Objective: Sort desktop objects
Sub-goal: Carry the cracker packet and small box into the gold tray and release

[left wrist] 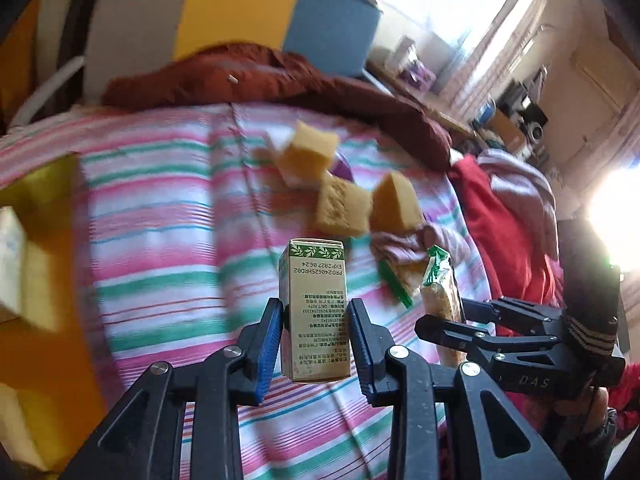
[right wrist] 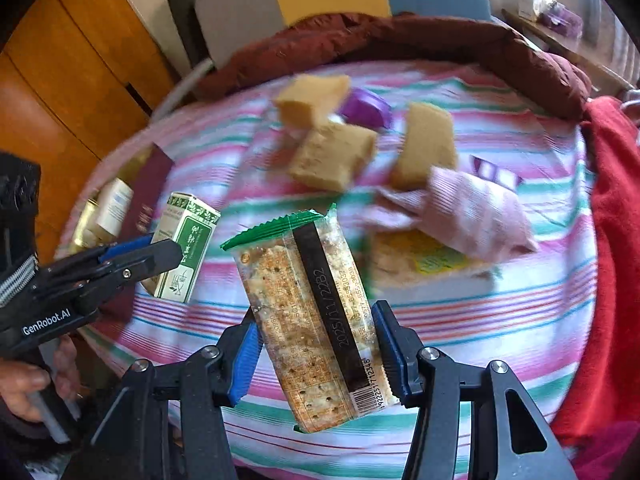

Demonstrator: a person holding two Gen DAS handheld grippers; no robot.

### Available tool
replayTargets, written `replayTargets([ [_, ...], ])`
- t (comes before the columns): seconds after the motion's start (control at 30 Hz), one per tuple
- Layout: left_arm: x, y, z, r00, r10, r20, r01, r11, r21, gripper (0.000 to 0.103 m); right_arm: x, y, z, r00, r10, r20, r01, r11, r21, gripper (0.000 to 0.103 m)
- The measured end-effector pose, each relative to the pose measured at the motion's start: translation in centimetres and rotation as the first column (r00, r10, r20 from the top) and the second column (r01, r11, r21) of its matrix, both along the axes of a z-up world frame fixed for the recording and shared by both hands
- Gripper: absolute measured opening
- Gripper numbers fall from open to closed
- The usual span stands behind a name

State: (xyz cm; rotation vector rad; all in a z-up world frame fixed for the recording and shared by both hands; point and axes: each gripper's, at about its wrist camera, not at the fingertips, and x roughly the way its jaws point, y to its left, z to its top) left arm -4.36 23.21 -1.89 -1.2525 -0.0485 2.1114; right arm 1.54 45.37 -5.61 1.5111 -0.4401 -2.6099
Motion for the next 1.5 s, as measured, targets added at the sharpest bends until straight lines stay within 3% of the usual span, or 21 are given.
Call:
replayTargets([
  [0.17, -0.7, -5.8, 1.9, 0.994, 0.105, -0.033, -0.104, 0.994, 0.040, 0.033, -1.8, -4.1, 1.8, 0.995, 0.069, -0.066, -0.071, 0.996, -0.043, 0.054],
  [0.33, -1.6, -12.1, 3.0, 0.971, 0.228, -0.070, -0.225, 0.973, 0.048, 0.033, -4.3, -9.3, 3.4, 0.981, 0.164, -0.104, -0.173, 0.981, -0.085, 0.054],
  [0.7, -3.8, -25.1, 1.6, 0.872, 0.479, -0.099, -0.481, 0.877, 0.003, 0.033, -8.4, -21.8, 4.1, 0.930, 0.350, -0.110, -0.362, 0.923, -0.129, 0.054],
  [0.83, -4.1, -27.2, 0.7, 0.840, 0.528, -0.125, -0.536, 0.843, -0.046, 0.034, -9.4, -25.6, 3.5, 0.917, 0.388, -0.096, -0.398, 0.907, -0.141, 0.056],
  [1.0, -4.0, -29.4, -0.4, 0.813, 0.571, -0.110, -0.579, 0.813, -0.057, 0.046, -9.9, -28.7, 2.1, 0.909, 0.411, -0.065, -0.416, 0.896, -0.156, 0.056],
  [1.07, -3.7, -29.8, -0.6, 0.804, 0.582, -0.123, -0.592, 0.803, -0.065, 0.049, -9.8, -29.3, 1.6, 0.909, 0.414, -0.053, -0.417, 0.893, -0.168, 0.061],
  [1.2, -2.9, -30.0, -0.4, 0.797, 0.587, -0.144, -0.599, 0.799, -0.060, 0.050, -8.9, -30.2, 1.0, 0.900, 0.434, -0.037, -0.433, 0.886, -0.165, 0.062],
  [1.37, -1.5, -29.6, 0.6, 0.789, 0.584, -0.192, -0.602, 0.797, -0.051, 0.052, -7.8, -30.4, 0.7, 0.909, 0.415, -0.035, -0.416, 0.903, -0.108, 0.078],
  [1.5, -0.4, -28.9, 1.5, 0.783, 0.577, -0.230, -0.602, 0.797, -0.051, 0.054, -6.7, -30.4, 1.6, 0.916, 0.395, -0.074, -0.398, 0.917, -0.034, 0.085],
])
